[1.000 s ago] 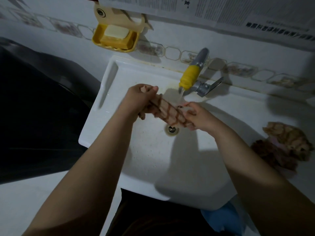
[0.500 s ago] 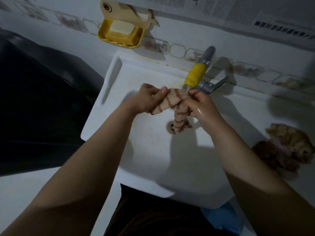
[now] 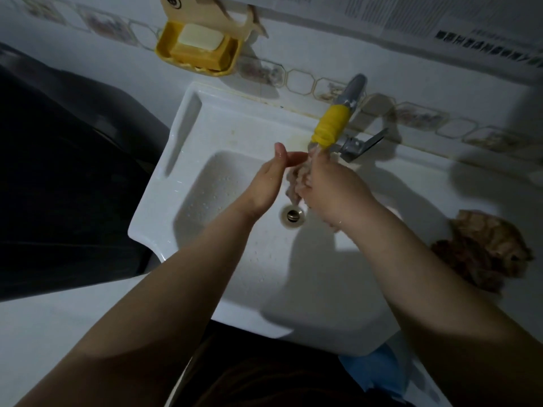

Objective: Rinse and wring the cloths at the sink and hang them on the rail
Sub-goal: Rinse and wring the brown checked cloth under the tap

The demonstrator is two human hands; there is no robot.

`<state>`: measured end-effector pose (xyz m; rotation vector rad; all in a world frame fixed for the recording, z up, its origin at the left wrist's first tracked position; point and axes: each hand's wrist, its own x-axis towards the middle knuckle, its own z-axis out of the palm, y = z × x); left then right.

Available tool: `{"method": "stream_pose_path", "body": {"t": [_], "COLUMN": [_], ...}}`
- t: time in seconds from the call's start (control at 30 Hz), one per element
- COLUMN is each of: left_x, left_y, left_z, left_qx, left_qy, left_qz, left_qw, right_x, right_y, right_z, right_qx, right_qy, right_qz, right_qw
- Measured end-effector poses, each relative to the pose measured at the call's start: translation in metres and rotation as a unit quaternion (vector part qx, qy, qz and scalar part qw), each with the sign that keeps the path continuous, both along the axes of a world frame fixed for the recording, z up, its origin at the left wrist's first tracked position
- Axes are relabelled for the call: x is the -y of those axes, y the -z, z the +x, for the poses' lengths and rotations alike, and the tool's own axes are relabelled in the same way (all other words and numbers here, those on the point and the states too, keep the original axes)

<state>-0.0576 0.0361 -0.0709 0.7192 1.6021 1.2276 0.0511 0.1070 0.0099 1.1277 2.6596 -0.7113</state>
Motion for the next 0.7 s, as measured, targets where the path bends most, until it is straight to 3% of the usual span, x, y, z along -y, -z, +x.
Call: {"method": "stream_pose_path", "body": {"t": [0.07,0.17,0.27,0.37,0.57,0.6,0.63,0.7], "left_x": [-0.006,-0.010,-0.006,0.006,0.002,-0.004,-0.009,-0.017], "left_y": [0.001,0.006,0.016,0.022,0.020,0.018,0.016,0.006], "left_z": [0.008,0.015,0.015,0.010,0.014,0.017,0.020,0.028], "left_qx": [0.075,0.190,0.258,0.332,0.392,0.383,0.368,0.357], "left_qy": [0.020,0.017,0.078,0.124,-0.152,-0.184,-0.204,-0.227], "left_qz": [0.003,-0.037,-0.060,-0.065,-0.109,-0.123,-0.136,-0.134], "left_qw": [0.997,0.981,0.961,0.933,0.901,0.897,0.897,0.896], "right_x": [0.002,-0.013,-0.037,-0.054,-0.042,-0.030,-0.015,0.014], "right_y": [-0.006,-0.013,0.006,0.029,0.038,0.035,0.036,0.043], "right_z": [0.001,-0.002,-0.001,0.000,-0.003,-0.004,-0.004,-0.001], "right_qx": [0.004,-0.082,-0.216,-0.255,-0.366,-0.374,-0.368,-0.320], "right_qy": [-0.038,0.052,0.204,0.312,0.394,0.386,0.364,0.272], "right_qz": [0.024,-0.087,-0.227,-0.322,-0.478,-0.475,-0.449,-0.328], "right_qw": [0.999,0.992,0.927,0.857,0.694,0.697,0.728,0.846]}}
